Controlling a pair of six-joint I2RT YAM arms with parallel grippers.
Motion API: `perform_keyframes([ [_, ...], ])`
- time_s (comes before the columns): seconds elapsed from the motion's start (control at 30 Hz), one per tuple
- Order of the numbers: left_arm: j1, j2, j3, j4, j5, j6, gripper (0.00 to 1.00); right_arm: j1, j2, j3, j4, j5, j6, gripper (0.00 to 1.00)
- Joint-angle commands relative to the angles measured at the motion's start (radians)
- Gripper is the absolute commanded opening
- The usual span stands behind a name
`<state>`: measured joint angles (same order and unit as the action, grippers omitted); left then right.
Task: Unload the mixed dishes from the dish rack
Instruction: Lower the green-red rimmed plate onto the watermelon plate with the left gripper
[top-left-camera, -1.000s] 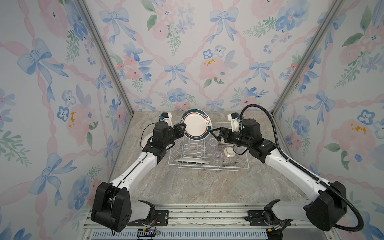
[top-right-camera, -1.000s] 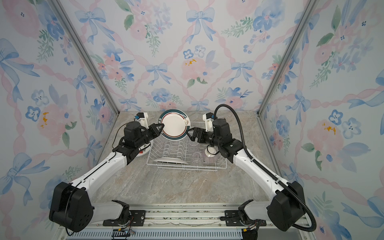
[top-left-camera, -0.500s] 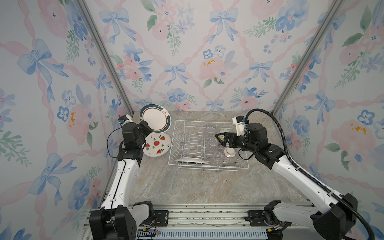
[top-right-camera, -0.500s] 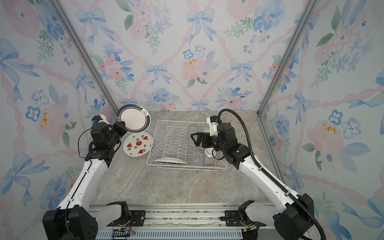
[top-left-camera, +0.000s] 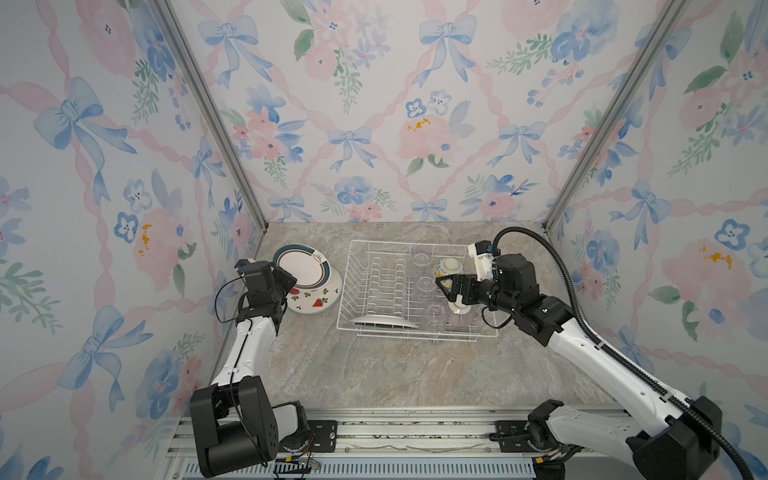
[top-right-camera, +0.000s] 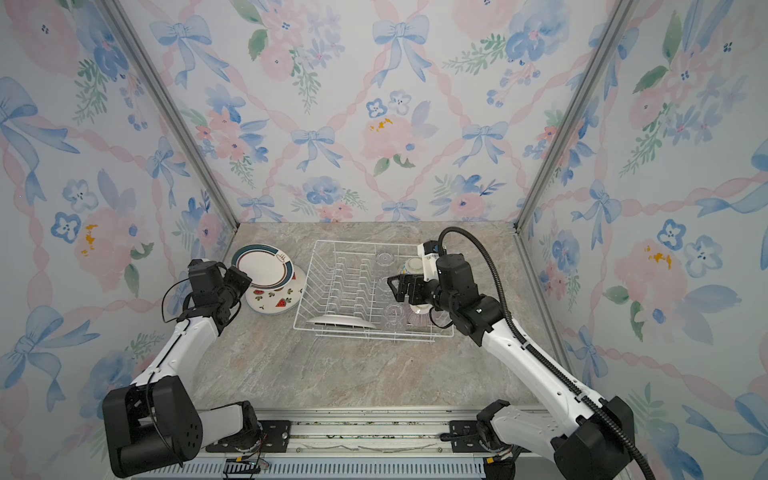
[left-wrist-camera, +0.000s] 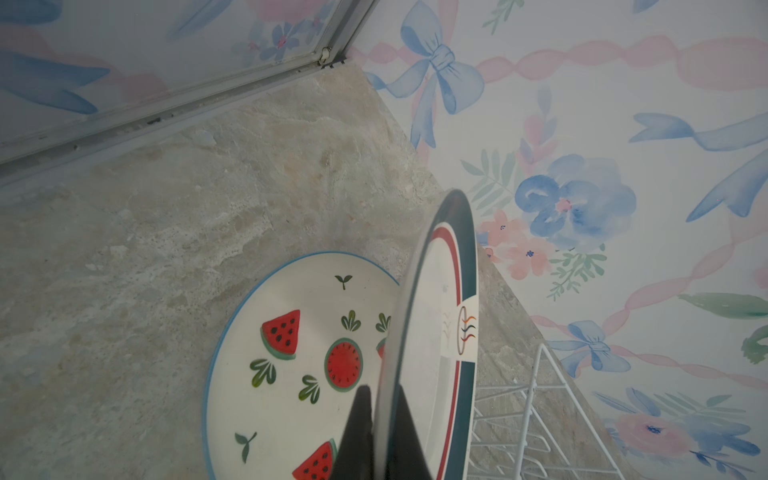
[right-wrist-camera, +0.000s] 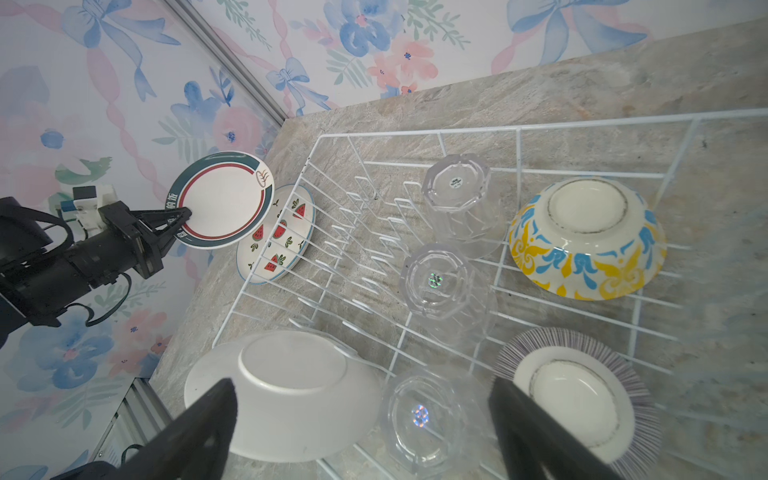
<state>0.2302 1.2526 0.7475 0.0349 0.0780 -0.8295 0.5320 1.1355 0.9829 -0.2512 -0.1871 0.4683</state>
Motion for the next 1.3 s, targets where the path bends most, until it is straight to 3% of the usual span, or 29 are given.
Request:
perform_keyframes([
  [0.0, 0.005, 0.023, -0.031, 0.07, 0.033, -0.026, 0.0, -0.009, -0.031, -0.022, -0.031, 0.029, -0.026, 0.97],
  [0.6, 0.011, 0.222, 0.023, 0.035, 0.059, 0.037, 0.0, -0.009, -0.054, -0.042, -0.059, 0.018, -0.06, 0.97],
  [0.8, 0.011, 0.243, 0.027, 0.018, 0.056, 0.055, 0.25, -0.01, -0.044, -0.042, -0.062, 0.017, -0.059, 0.97],
  [0.93, 0.011, 0.251, 0.033, -0.001, 0.048, 0.072, 0.34, -0.01, -0.04, -0.044, -0.062, 0.014, -0.059, 0.97],
  [1.03, 0.011, 0.243, 0.027, -0.005, 0.039, 0.079, 0.49, -0.01, -0.037, -0.044, -0.063, 0.014, -0.061, 0.97],
  [1.1, 0.009, 0.242, 0.026, -0.008, 0.031, 0.083, 0.65, -0.01, -0.034, -0.045, -0.062, 0.01, -0.06, 0.97],
  [1.17, 0.009, 0.244, 0.035, -0.02, 0.028, 0.088, 0.97, -0.01, -0.032, -0.046, -0.062, 0.004, -0.06, 0.97],
  [1.27, -0.004, 0.242, 0.04, -0.031, 0.01, 0.091, 0.98, -0.01, -0.039, -0.051, -0.056, 0.002, -0.059, 0.97],
])
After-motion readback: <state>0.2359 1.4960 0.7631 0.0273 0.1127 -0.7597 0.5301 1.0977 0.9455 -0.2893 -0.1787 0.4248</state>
